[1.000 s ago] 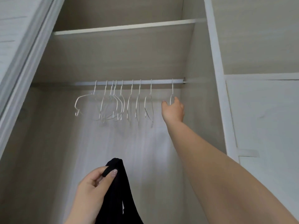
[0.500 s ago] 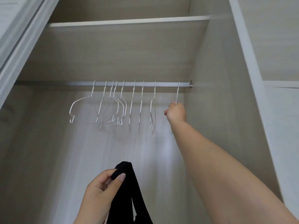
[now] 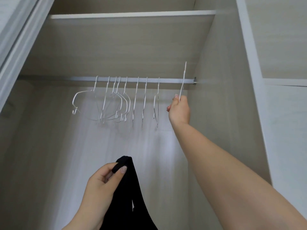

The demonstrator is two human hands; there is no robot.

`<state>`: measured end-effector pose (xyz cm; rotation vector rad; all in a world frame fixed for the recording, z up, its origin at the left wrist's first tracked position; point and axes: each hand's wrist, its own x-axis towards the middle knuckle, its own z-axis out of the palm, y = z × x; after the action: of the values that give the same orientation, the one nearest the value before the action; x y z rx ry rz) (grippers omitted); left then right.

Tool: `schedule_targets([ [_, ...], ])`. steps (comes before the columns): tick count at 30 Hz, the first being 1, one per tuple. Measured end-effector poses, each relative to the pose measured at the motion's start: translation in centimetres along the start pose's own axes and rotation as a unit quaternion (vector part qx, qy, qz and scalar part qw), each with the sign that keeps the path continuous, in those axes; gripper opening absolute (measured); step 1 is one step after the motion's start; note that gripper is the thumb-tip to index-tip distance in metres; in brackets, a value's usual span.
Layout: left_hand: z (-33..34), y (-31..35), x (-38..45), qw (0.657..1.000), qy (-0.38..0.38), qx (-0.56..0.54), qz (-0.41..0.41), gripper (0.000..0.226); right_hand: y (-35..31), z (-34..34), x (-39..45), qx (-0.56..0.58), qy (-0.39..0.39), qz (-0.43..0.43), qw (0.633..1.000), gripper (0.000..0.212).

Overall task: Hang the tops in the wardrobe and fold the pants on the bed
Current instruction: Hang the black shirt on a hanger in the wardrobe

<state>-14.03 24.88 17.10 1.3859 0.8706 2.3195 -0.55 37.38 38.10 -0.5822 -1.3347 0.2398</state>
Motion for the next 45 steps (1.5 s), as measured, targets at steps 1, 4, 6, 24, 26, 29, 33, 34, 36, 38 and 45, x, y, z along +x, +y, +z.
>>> schedule_targets([
  [1,-0.2,0.3,-0.3,1.000,0.002,0.000,-0.001,0.014,0.0,-0.1,-0.6,0.000,-0.003,-0.005,1.000,0.031],
  [4,-0.9,1.4,-1.6,1.000,0.010,-0.004,-0.011,0.015,0.0,-0.9,-3.2,-0.010,-0.018,-0.013,1.000,0.031],
  [6,-1.6,2.3,-2.6,1.000,0.000,-0.006,-0.019,0.014,-0.3,-1.5,-5.1,-0.011,-0.030,-0.012,0.999,0.031],
  [24,-14.0,8.7,-13.7,0.974,-0.102,0.188,-0.075,0.012,-7.9,-14.0,-30.0,0.028,-0.110,0.058,0.992,0.029],
  [26,-14.8,8.7,-15.1,0.964,-0.112,0.227,-0.082,0.013,-8.4,-15.3,-32.3,0.044,-0.121,0.067,0.989,0.031],
  [29,-16.5,8.8,-16.4,0.950,-0.123,0.274,-0.085,0.013,-8.7,-17.1,-35.0,0.115,-0.123,0.104,0.980,0.035],
  [33,-20.0,8.8,-16.9,0.935,-0.134,0.317,-0.086,0.004,-8.2,-19.6,-37.1,0.198,-0.130,0.163,0.958,0.035],
  [34,-21.0,8.8,-16.8,0.929,-0.142,0.333,-0.081,0.004,-7.9,-20.1,-37.3,0.221,-0.128,0.185,0.949,0.036],
  [36,-22.8,9.2,-16.6,0.912,-0.162,0.370,-0.068,0.009,-7.7,-21.1,-37.5,0.266,-0.126,0.217,0.931,0.038],
  [38,-24.3,9.7,-16.4,0.898,-0.174,0.399,-0.065,0.011,-7.7,-22.0,-37.4,0.284,-0.133,0.238,0.919,0.037],
  [45,-26.5,10.8,-16.2,0.880,-0.172,0.440,-0.057,0.010,-8.1,-23.6,-36.6,0.288,-0.166,0.260,0.907,0.032],
])
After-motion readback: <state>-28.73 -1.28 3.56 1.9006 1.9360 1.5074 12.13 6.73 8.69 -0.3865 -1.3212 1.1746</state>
